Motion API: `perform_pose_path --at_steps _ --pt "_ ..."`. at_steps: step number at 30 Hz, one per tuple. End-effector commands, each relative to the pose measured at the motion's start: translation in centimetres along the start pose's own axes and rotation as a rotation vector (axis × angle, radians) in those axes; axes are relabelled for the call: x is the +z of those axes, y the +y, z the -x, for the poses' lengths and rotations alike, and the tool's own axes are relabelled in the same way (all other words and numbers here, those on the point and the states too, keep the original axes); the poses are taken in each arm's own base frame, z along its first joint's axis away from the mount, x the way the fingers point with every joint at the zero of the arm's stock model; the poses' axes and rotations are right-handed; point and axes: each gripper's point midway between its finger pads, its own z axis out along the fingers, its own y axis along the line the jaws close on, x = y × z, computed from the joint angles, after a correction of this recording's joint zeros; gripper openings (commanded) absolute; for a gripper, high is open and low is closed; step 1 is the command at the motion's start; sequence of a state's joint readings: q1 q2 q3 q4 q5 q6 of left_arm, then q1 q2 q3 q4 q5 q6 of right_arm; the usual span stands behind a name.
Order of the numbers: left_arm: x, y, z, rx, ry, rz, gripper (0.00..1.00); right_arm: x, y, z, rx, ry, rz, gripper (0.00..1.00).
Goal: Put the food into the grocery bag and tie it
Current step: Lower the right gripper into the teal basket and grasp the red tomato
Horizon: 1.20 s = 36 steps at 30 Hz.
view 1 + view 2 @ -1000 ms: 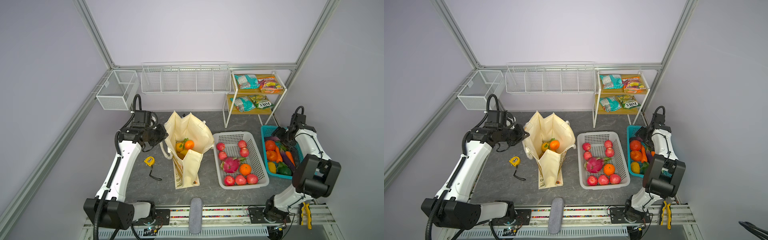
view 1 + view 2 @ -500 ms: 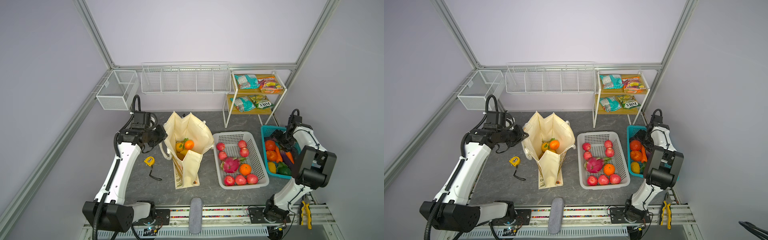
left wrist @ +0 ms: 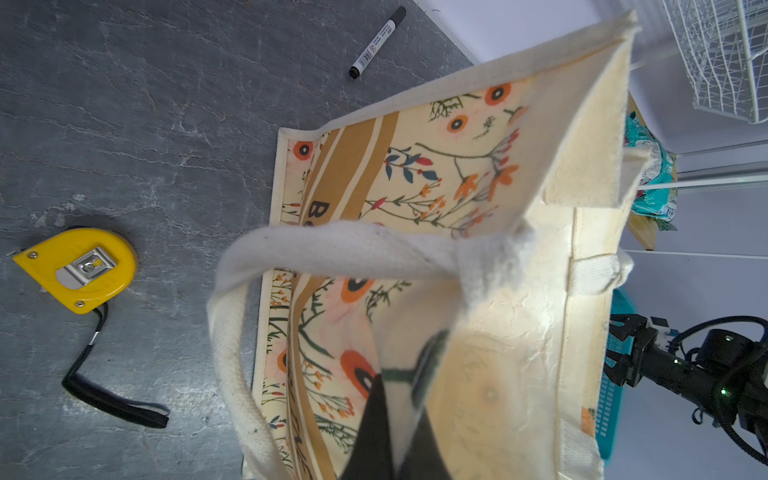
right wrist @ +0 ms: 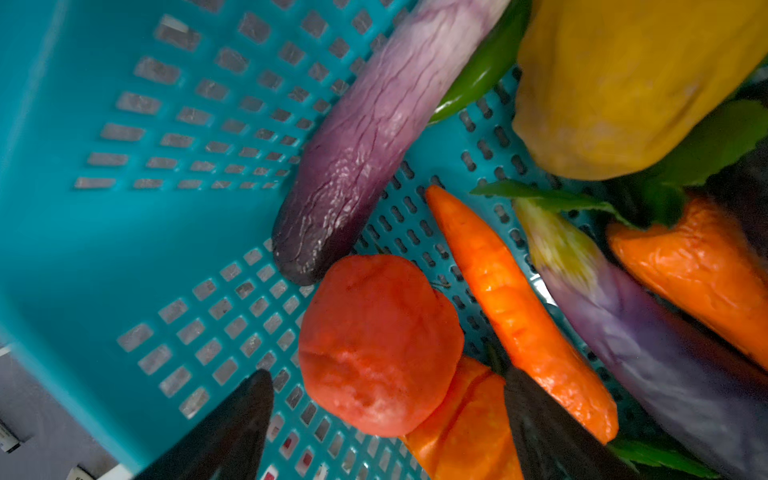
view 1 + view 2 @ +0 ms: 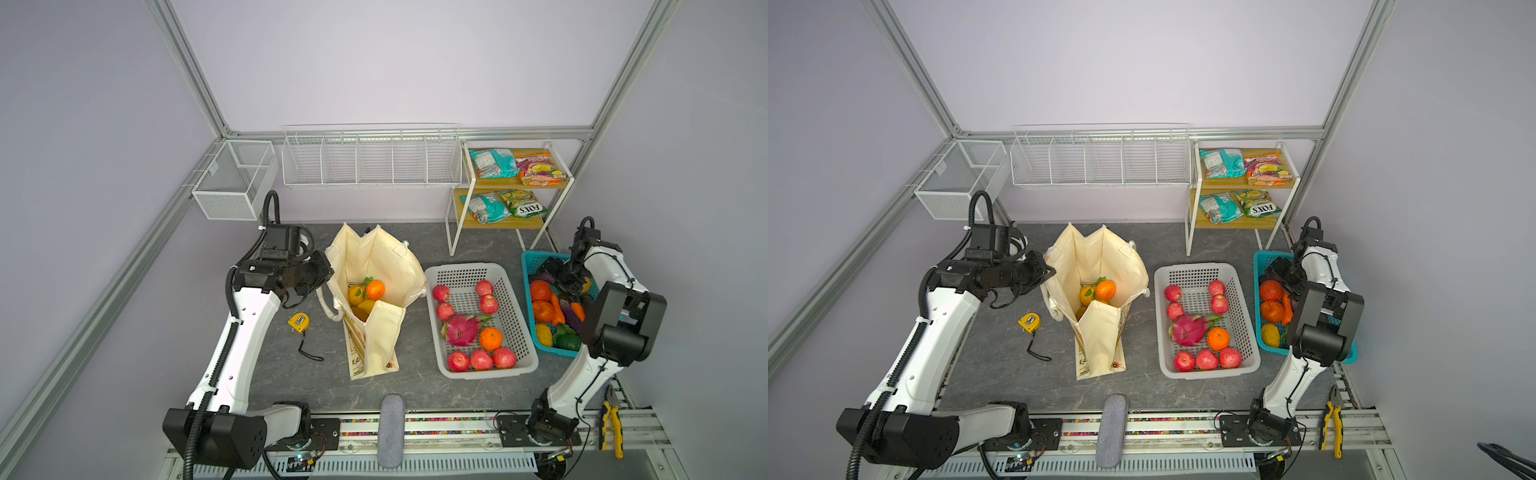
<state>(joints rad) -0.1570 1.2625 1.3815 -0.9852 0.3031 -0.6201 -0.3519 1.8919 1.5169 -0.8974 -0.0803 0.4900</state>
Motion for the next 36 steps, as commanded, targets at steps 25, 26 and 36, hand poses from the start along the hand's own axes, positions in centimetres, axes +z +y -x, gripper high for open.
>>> perform_pose_path --at_steps 25,26,36 --pt "0.1 0.2 0.4 0.013 -0.012 0.01 0.0 3.0 -0.3 -1.4 0.051 0.07 -0.114 0.9" --pt "0.2 0.2 0.4 0.014 -0.012 0.01 0.0 3.1 -0.2 -1.2 0.056 0.067 -0.113 0.9" --pt "0.4 0.2 0.6 0.016 -0.009 0.01 0.0 3.8 0.0 -0.4 0.101 0.049 -0.114 0.94"
